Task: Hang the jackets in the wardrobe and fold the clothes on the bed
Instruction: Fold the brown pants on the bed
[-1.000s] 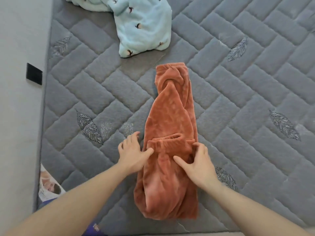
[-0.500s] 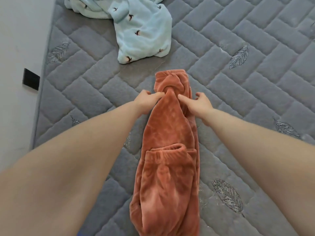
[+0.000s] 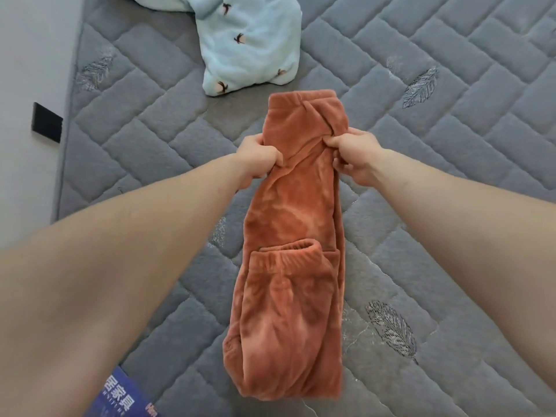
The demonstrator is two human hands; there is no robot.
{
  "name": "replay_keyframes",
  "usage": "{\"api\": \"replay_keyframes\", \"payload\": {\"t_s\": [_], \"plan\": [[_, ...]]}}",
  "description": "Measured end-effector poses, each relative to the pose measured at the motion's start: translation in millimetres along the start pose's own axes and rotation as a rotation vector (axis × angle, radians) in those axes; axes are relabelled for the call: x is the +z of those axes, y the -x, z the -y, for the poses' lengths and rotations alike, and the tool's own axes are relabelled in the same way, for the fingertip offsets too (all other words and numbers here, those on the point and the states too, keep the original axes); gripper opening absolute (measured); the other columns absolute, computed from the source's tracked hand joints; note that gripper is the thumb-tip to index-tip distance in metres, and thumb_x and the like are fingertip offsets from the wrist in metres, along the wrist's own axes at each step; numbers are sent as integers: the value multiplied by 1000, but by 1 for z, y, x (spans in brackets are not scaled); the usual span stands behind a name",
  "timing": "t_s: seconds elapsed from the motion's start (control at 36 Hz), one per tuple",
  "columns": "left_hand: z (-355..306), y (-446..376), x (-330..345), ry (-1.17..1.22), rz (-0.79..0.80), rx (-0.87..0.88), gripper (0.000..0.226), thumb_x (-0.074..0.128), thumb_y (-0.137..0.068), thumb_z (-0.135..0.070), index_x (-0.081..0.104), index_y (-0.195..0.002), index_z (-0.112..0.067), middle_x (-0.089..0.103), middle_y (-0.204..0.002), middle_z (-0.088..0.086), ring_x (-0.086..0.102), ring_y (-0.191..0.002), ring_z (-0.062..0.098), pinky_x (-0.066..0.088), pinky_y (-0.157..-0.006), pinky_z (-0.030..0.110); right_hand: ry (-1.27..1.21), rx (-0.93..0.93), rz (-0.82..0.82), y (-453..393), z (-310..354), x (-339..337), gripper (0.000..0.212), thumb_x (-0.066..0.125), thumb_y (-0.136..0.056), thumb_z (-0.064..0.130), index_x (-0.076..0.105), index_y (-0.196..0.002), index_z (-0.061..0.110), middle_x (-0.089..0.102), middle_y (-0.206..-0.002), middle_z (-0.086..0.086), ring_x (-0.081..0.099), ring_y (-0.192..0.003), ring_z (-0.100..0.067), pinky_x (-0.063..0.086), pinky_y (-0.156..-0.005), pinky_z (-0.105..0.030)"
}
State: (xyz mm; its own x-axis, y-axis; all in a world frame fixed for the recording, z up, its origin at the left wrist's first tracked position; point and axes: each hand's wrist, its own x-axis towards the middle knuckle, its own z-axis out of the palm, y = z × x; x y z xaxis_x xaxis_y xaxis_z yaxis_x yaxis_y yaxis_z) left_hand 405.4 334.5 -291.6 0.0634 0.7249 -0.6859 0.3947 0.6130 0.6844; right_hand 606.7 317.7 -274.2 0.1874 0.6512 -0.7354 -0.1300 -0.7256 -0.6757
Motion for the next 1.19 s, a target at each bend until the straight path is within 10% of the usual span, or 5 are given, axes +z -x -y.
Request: {"api": "replay_keyframes", "payload": {"t_s": [0.28,0.58,0.75,0.97,1.19], "plan": [[-14,84,-14,-102,20,267,36,43,-73,14,65,-82,-13,65,-50,2,67,-50,15,57,-50,29,117,-277,177,92,8,-21,46,57,-82,-20,69,-106,17,75,-93,-3,75,-83,-22,62,-72,-32],[80,213,-22,-341,181,611,27,75,-82,-18,71,-108,-23,70,-123,-12,65,-117,10,53,-97,39,498,-641,259,229,-106,-45,35,68,-78,6,71,-108,25,64,-122,18,60,-119,-2,47,-100,-22],[152,258,-5,-590,148,649,36,55,-84,-8,64,-114,-26,47,-148,-20,57,-128,12,53,-94,33,769,-372,90,264,-197,-51,37,58,-76,9,69,-109,21,40,-146,17,63,-118,-18,52,-95,-44],[187,270,9,-783,318,455,64,47,-85,-5,49,-148,-20,30,-162,-2,28,-147,22,26,-121,30,674,-80,-44,283,-263,-26,61,49,-81,-9,64,-133,18,51,-143,5,53,-130,-17,38,-107,-24],[183,263,0,-1107,427,652,66,41,-77,-25,50,-143,-26,18,-164,1,37,-132,30,46,-99,45,236,85,-472,285,-242,1,30,51,-91,5,66,-86,31,64,-107,2,59,-106,-22,37,-87,-27]]}}
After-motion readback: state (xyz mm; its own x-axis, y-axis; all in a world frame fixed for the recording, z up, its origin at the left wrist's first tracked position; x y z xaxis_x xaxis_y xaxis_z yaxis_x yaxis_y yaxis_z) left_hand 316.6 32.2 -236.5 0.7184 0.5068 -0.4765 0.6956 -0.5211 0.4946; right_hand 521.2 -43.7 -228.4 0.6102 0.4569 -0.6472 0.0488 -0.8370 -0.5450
